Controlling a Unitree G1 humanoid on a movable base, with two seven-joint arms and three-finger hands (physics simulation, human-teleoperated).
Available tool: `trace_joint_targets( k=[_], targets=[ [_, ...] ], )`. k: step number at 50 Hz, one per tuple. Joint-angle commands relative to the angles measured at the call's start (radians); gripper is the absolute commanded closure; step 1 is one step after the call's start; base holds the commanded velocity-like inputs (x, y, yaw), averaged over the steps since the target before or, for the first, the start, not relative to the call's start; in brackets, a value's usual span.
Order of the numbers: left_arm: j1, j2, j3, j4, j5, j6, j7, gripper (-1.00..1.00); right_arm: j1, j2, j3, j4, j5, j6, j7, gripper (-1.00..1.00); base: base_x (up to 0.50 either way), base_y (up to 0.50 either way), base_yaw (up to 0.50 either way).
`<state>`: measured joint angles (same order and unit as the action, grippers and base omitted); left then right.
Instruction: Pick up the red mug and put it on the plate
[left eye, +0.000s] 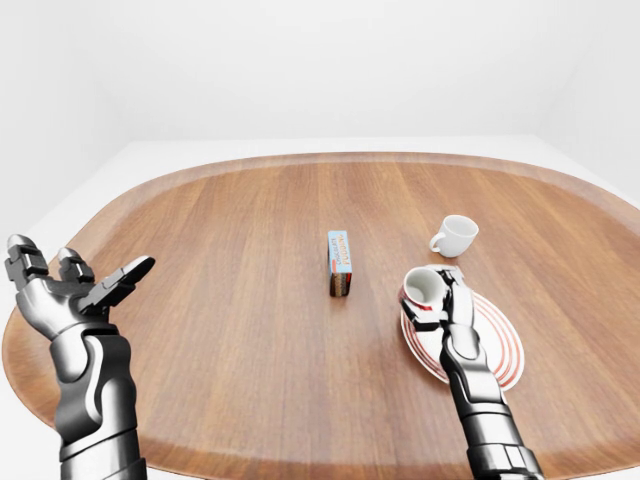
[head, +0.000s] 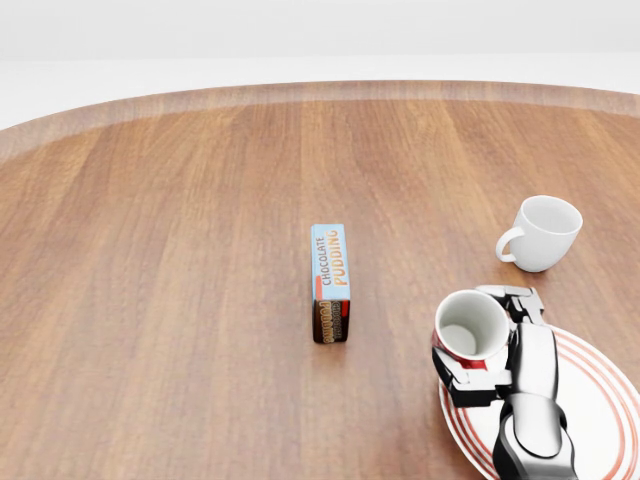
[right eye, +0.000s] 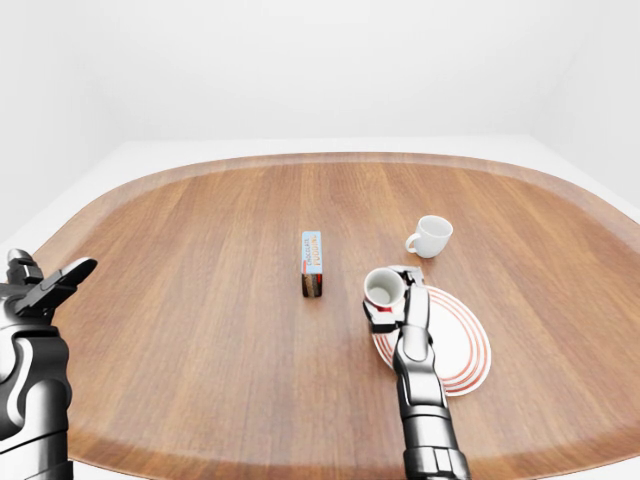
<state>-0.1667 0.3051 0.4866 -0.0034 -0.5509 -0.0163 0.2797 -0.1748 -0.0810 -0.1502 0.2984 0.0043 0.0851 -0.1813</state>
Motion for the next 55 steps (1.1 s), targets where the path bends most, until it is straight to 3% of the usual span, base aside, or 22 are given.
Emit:
trace_joint_targets(
  k=[1, 3, 4, 5, 6, 7, 8, 9, 11, 15, 20, 26, 55],
  targets=[
    [0.006, -0.003, 0.002, -0.013, 0.0, 0.007, 0.002, -1.0, -0.091, -0.078, -0.085, 0.245, 0.108, -0.08, -0.27, 1.0, 0.0, 0.0, 0.0],
    [0.006, -0.003, 0.003, -0.015, 0.001, 0.008, 0.002, -1.0, -0.098, -0.084, -0.085, 0.27, 0.117, -0.082, -0.296, 1.0, 0.0, 0.0, 0.0],
    [0.006, -0.003, 0.003, -0.015, 0.0, 0.009, 0.001, -1.0, -0.118, -0.09, -0.105, 0.322, 0.127, -0.1, -0.342, 1.0, 0.0, 0.0, 0.0],
    [0.006, -0.003, 0.003, -0.014, 0.0, 0.009, 0.001, -1.0, -0.132, -0.098, -0.107, 0.361, 0.131, -0.093, -0.342, 1.0, 0.0, 0.0, 0.0],
    [0.005, -0.003, 0.004, -0.015, -0.001, 0.01, 0.001, -1.0, -0.146, -0.106, -0.107, 0.405, 0.136, -0.117, -0.342, 1.0, 0.0, 0.0, 0.0],
    [0.005, -0.002, 0.004, -0.016, 0.0, 0.011, 0.002, -1.0, -0.144, -0.11, -0.106, 0.404, 0.14, -0.12, -0.342, 1.0, 0.0, 0.0, 0.0],
    [0.006, -0.003, 0.005, -0.018, -0.001, 0.012, 0.002, -1.0, -0.15, -0.123, -0.1, 0.426, 0.108, -0.089, -0.342, 1.0, 0.0, 0.0, 0.0],
    [0.007, -0.003, 0.004, -0.019, 0.0, 0.012, 0.003, -1.0, -0.149, -0.123, -0.097, 0.433, 0.109, -0.078, -0.342, 1.0, 0.0, 0.0, 0.0],
    [0.006, -0.003, 0.004, -0.019, 0.0, 0.012, 0.002, -1.0, -0.157, -0.13, -0.094, 0.46, 0.112, -0.106, -0.342, 1.0, 0.0, 0.0, 0.0],
    [0.002, -0.002, 0.003, -0.009, 0.001, 0.008, 0.001, -1.0, -0.165, -0.137, -0.1, 0.499, 0.148, -0.111, -0.342, 1.0, 0.0, 0.0, 0.0],
    [0.0, -0.001, 0.002, 0.0, 0.001, 0.002, -0.001, -1.0, -0.197, -0.147, -0.104, 0.608, 0.199, -0.172, -0.342, 1.0, 0.0, 0.0, 0.0],
    [-0.003, 0.001, 0.0, 0.01, 0.001, -0.006, -0.003, -1.0, -0.219, -0.15, -0.096, 0.669, 0.263, -0.172, -0.342, 1.0, 0.0, 0.0, 0.0],
    [-0.001, 0.0, -0.002, 0.01, 0.002, -0.01, -0.001, -1.0, -0.204, -0.173, -0.093, 0.663, 0.276, -0.172, -0.342, 1.0, 0.0, 0.0, 0.0]
  ],
)
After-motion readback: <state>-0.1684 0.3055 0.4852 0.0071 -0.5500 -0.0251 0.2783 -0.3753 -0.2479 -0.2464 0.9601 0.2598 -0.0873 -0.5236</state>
